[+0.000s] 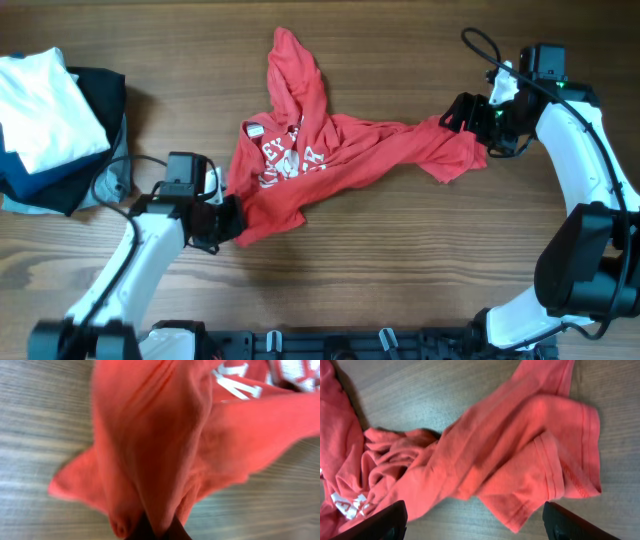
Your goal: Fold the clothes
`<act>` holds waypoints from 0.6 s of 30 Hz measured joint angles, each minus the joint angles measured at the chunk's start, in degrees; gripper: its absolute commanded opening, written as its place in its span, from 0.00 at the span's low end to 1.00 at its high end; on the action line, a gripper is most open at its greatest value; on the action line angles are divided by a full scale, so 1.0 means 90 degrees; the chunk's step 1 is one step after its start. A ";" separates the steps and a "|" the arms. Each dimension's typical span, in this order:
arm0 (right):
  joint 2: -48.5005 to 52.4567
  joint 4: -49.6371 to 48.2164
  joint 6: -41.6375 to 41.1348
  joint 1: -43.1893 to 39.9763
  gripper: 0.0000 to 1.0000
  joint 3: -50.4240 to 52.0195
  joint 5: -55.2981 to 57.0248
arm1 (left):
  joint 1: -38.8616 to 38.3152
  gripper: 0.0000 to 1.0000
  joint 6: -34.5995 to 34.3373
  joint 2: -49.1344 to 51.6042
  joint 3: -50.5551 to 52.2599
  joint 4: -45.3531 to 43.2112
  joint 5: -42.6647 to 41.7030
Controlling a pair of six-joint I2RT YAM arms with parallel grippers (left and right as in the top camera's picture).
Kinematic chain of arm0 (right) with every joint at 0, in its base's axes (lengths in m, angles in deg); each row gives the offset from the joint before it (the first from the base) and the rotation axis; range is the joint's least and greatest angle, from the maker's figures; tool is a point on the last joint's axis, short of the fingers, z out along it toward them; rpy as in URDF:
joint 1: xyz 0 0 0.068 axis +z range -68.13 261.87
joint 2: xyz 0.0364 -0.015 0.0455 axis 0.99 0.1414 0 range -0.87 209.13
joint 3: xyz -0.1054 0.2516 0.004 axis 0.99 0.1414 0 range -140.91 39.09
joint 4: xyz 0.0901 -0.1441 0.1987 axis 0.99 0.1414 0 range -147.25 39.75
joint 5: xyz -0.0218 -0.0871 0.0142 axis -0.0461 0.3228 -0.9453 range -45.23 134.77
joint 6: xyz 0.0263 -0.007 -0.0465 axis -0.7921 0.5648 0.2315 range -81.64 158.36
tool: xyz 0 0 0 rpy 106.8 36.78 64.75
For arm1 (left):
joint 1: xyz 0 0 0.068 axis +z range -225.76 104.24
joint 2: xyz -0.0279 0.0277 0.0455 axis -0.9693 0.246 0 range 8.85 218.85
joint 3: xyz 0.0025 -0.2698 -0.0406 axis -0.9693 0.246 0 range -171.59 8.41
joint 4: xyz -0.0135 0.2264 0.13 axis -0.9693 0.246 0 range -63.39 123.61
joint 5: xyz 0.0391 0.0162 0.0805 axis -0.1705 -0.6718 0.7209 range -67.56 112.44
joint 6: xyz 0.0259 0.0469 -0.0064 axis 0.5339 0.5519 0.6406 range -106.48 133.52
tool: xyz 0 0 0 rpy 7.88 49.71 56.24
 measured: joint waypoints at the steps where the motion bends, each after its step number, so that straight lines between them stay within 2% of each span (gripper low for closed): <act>1: 0.0000 -0.0078 0.0000 0.0000 0.86 0.0000 0.0002 | 0.0075 0.04 0.0019 -0.0189 -0.0041 0.0114 -0.0034; 8: 0.0000 -0.0716 -0.0005 0.0000 0.79 0.0000 0.0034 | 0.0595 0.04 0.0032 -0.1800 -0.0622 0.0362 -0.0102; 12: 0.0092 -0.0971 -0.0155 0.0000 0.77 0.0000 0.0109 | 0.0605 0.04 -0.0095 -0.1787 -0.0622 0.0556 0.0000; 18: 0.0979 -0.1554 -0.0758 0.0000 0.75 0.0000 0.0289 | 0.0605 0.04 -0.0228 -0.1690 -0.0622 0.0580 0.0194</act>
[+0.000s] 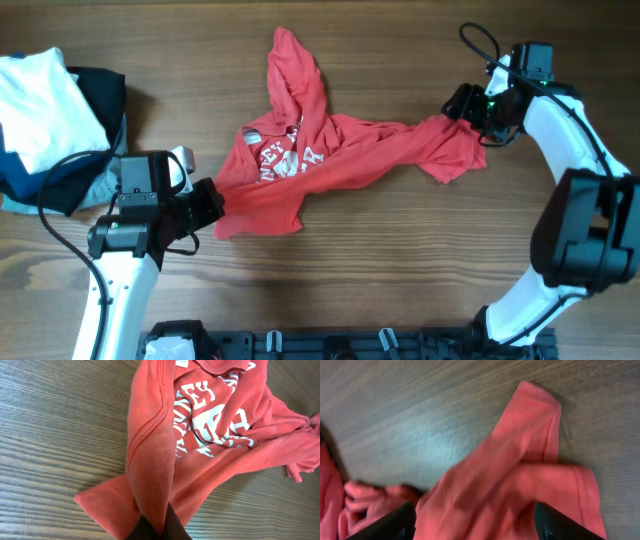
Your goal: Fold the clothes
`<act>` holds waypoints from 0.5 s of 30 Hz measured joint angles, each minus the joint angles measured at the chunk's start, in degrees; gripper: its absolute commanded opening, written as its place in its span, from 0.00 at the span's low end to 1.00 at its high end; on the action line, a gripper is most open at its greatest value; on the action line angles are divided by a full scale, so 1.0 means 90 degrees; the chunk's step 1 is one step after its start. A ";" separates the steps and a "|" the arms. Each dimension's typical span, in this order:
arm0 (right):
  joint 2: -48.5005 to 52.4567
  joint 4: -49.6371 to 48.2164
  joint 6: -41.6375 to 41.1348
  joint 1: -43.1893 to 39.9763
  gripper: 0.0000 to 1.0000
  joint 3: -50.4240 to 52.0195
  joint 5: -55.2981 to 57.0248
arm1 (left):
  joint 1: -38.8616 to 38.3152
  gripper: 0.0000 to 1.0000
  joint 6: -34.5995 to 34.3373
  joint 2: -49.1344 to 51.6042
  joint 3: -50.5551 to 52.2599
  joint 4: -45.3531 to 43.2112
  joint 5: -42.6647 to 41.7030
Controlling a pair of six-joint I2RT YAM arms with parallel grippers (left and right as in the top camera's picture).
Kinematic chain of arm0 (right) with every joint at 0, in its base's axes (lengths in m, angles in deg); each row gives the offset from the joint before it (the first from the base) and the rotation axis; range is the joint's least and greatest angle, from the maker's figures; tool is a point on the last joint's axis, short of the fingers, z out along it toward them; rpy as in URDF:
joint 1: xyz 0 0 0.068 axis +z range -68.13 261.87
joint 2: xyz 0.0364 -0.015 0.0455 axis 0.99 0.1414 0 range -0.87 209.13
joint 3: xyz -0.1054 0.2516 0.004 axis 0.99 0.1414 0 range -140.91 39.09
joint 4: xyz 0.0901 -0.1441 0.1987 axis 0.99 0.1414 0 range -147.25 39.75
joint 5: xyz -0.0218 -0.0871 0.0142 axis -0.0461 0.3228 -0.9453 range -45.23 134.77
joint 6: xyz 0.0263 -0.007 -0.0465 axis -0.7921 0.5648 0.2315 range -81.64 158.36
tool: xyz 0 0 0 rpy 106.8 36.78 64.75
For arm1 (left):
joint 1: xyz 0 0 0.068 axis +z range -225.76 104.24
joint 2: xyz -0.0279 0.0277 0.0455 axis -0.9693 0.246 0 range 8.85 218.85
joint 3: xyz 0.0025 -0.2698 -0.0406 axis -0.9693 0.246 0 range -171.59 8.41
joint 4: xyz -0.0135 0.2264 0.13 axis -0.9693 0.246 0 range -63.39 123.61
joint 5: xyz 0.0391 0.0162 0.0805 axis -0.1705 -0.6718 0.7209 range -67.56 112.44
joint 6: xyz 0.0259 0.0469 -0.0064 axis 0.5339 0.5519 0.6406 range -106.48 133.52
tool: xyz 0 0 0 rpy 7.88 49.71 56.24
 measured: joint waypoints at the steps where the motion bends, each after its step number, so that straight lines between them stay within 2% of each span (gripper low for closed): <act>1: 0.0109 -0.0085 -0.0097 0.0000 0.75 -0.0002 0.0005 | 0.0000 0.04 -0.0005 0.0000 0.0000 0.0000 0.0019; 3: 0.0282 -0.0257 -0.0282 0.0000 0.73 0.0000 0.0019 | 0.0000 0.04 -0.0022 0.0000 0.0000 0.0027 0.0019; 6: 0.0478 -0.0508 -0.0508 0.0000 0.65 0.0000 0.0022 | 0.0000 0.04 -0.0024 0.0000 0.0000 0.0141 0.0019; 8: 0.0491 -0.0627 -0.0624 0.0000 0.45 0.0000 0.0022 | 0.0000 0.04 -0.0022 0.0000 0.0000 0.0182 0.0022; 9: 0.0495 -0.0661 -0.0690 0.0000 0.38 0.0000 0.0022 | 0.0000 0.04 -0.0024 0.0000 0.0000 0.0206 0.0022; 11: 0.0525 -0.0712 -0.0818 0.0000 0.11 0.0000 0.0022 | 0.0000 0.04 -0.0022 0.0000 0.0000 0.0216 0.0022; 12: 0.0549 -0.0758 -0.0855 0.0000 0.04 0.0000 0.0022 | 0.0000 0.04 -0.0022 0.0000 0.0000 0.0216 0.0024; 15: 0.0561 -0.0838 -0.0937 0.0000 0.04 0.0000 0.0044 | 0.0000 0.04 -0.0024 0.0000 0.0000 0.0219 0.0022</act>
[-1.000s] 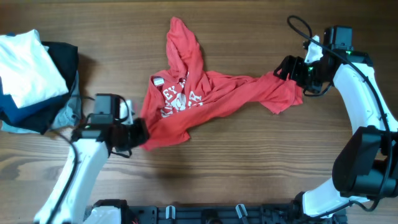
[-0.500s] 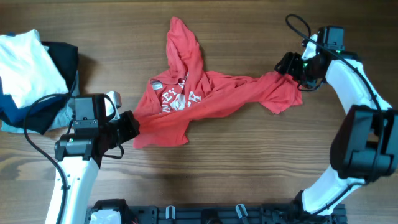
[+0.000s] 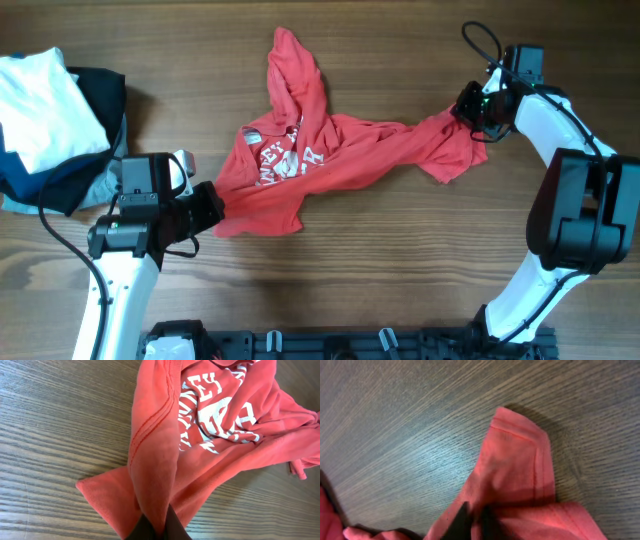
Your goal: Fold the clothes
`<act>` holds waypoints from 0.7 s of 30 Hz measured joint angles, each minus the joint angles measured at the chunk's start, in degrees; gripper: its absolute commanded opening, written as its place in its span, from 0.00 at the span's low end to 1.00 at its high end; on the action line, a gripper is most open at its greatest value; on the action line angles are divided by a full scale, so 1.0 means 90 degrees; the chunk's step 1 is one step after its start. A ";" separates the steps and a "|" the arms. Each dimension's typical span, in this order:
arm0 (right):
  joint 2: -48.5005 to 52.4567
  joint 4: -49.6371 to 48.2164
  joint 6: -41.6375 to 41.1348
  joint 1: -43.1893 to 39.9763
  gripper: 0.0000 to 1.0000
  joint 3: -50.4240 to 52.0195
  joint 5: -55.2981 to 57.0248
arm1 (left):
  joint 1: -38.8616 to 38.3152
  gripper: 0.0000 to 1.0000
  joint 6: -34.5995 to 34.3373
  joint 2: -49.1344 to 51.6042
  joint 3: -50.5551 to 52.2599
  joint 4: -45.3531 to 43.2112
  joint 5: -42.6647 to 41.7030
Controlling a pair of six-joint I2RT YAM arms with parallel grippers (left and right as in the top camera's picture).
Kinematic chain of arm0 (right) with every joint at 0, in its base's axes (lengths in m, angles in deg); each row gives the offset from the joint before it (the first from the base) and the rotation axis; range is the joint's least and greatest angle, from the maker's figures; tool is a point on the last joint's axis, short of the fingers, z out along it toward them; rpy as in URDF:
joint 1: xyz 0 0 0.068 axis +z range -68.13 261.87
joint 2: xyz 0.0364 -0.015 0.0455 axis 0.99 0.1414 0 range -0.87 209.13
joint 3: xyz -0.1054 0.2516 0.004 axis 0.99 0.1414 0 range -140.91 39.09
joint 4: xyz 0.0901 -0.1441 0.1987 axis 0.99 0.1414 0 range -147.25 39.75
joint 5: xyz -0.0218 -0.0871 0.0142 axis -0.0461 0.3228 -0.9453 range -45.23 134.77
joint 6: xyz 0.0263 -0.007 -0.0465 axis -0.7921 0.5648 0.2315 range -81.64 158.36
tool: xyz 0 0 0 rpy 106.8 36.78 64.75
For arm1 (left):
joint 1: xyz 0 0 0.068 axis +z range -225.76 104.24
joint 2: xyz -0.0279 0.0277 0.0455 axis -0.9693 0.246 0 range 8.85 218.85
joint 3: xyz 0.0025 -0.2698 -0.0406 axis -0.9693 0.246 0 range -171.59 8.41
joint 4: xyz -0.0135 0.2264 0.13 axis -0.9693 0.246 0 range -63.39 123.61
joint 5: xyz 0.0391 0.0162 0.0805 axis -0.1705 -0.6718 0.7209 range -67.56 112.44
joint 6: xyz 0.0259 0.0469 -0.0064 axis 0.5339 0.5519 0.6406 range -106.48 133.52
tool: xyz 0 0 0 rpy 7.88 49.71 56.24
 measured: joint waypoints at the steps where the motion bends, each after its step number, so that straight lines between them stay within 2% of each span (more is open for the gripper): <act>1: 0.0000 -0.0007 -0.0005 0.0000 0.04 0.0000 0.0000 | 0.0000 0.04 0.0000 0.0000 0.0000 0.0000 0.0000; 7: 0.0000 0.0192 -0.0002 -0.0007 0.04 -0.0002 0.0005 | 0.0000 0.04 0.0000 0.0000 0.0000 -0.0117 0.0002; 12: -0.0284 0.1047 0.0034 -0.0328 0.04 -0.0323 0.0240 | 0.0323 0.04 -0.0053 -0.0007 -0.0257 -0.1285 0.0019; 15: -0.0821 0.1780 0.0223 -0.0707 0.04 -0.1404 0.0357 | 0.0916 0.04 -0.0289 0.0024 -0.1188 -0.2021 -0.0097; 17: -0.1253 0.2227 0.0403 -0.0930 0.04 -0.2523 0.0503 | 0.1311 0.04 -0.0418 0.0119 -0.2064 -0.2497 -0.0221; 21: -0.2285 0.3611 0.0731 -0.1052 0.04 -0.4311 0.0952 | 0.1783 0.04 -0.0578 0.0136 -0.3157 -0.2285 -0.0442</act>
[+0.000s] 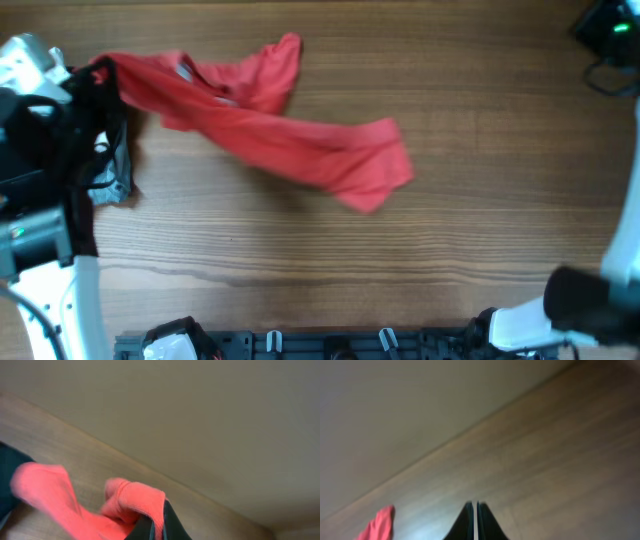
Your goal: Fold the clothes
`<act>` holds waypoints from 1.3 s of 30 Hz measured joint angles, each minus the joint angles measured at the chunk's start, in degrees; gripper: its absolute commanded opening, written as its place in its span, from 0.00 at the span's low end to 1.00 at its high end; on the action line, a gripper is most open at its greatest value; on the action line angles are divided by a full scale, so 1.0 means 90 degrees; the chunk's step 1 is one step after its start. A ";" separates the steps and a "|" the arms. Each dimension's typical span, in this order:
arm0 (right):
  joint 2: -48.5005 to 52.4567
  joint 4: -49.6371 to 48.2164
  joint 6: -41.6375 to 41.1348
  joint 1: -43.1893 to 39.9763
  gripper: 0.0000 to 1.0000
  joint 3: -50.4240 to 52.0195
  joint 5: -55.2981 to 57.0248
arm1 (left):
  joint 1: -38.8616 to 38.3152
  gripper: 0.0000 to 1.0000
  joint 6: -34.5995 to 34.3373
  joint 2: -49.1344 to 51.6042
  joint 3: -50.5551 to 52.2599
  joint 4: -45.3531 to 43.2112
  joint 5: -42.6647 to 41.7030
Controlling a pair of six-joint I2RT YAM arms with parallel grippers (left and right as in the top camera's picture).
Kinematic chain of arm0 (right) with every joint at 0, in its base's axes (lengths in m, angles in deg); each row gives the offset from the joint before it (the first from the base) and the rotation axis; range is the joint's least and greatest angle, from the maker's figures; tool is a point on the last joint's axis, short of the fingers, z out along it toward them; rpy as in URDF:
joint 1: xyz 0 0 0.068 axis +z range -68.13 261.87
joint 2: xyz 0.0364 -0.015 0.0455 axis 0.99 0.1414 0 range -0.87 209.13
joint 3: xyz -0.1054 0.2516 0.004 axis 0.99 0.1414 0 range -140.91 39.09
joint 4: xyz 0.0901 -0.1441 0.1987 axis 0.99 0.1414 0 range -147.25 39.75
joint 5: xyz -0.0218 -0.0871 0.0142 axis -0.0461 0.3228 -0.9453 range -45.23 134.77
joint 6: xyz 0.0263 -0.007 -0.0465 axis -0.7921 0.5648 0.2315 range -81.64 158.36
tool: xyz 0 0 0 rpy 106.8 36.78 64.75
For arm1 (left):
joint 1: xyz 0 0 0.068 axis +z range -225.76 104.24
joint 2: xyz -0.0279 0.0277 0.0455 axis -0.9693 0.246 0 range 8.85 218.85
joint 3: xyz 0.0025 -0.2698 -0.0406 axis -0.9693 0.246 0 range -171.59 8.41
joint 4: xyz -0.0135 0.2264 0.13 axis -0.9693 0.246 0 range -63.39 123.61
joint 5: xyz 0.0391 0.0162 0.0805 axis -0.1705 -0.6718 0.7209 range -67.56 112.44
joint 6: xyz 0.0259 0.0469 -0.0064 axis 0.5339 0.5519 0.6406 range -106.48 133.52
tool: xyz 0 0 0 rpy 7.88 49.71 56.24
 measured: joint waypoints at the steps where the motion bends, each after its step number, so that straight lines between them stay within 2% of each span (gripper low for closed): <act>1: -0.0257 0.0355 0.0044 0.0010 0.04 -0.0160 0.0085 | 0.0080 0.04 -0.0024 -0.0007 -0.0165 0.0313 -0.0148; 3: -0.0644 0.1273 0.0146 0.0034 0.04 -0.0289 0.0148 | 0.0131 0.04 -0.0046 -0.0036 -0.0270 0.1341 -0.0420; 6: -0.0610 0.1795 0.0551 0.0092 0.04 -0.0163 -0.0141 | 0.0119 0.04 0.0080 0.0061 -0.0248 0.2499 -0.0568; 10: -0.0044 0.1885 0.1705 0.0702 0.08 0.0644 -0.0843 | 0.0119 0.04 0.0284 0.0376 -0.0240 0.3152 -0.0469; 13: 0.0376 0.1739 0.2487 0.1452 0.21 0.1163 -0.1042 | 0.0119 0.04 0.0347 0.0588 -0.0238 0.3293 -0.0245; 15: 0.0699 0.1353 0.2958 0.2089 0.36 0.1462 -0.1025 | 0.0119 0.04 0.0369 0.0695 -0.0238 0.3315 -0.0126; 18: 0.1411 0.0622 0.3291 0.2883 0.43 0.1734 -0.0852 | 0.0119 0.04 0.0372 0.0741 -0.0240 0.3325 -0.0068; 22: 0.2783 0.0182 0.3203 0.3473 0.59 0.1846 -0.1027 | 0.0119 0.04 0.0376 0.0741 -0.0238 0.3327 0.0134; 25: 0.3320 -0.0243 0.2970 0.3810 0.75 0.1897 -0.1275 | 0.0119 0.04 0.0393 0.0741 -0.0238 0.3330 0.0233; 26: 0.3432 -0.0389 0.2914 0.3978 0.77 0.1899 -0.1341 | 0.0119 0.04 0.0393 0.0741 -0.0238 0.3356 0.0255; 32: 0.3502 -0.1141 0.2329 0.4719 0.74 0.1902 -0.1299 | 0.0119 0.04 0.0393 0.0741 -0.0238 0.3500 0.0304; 39: 0.3602 -0.1297 0.1559 0.4813 0.73 0.1902 -0.1185 | 0.0119 0.04 0.0393 0.0741 -0.0238 0.3519 0.0306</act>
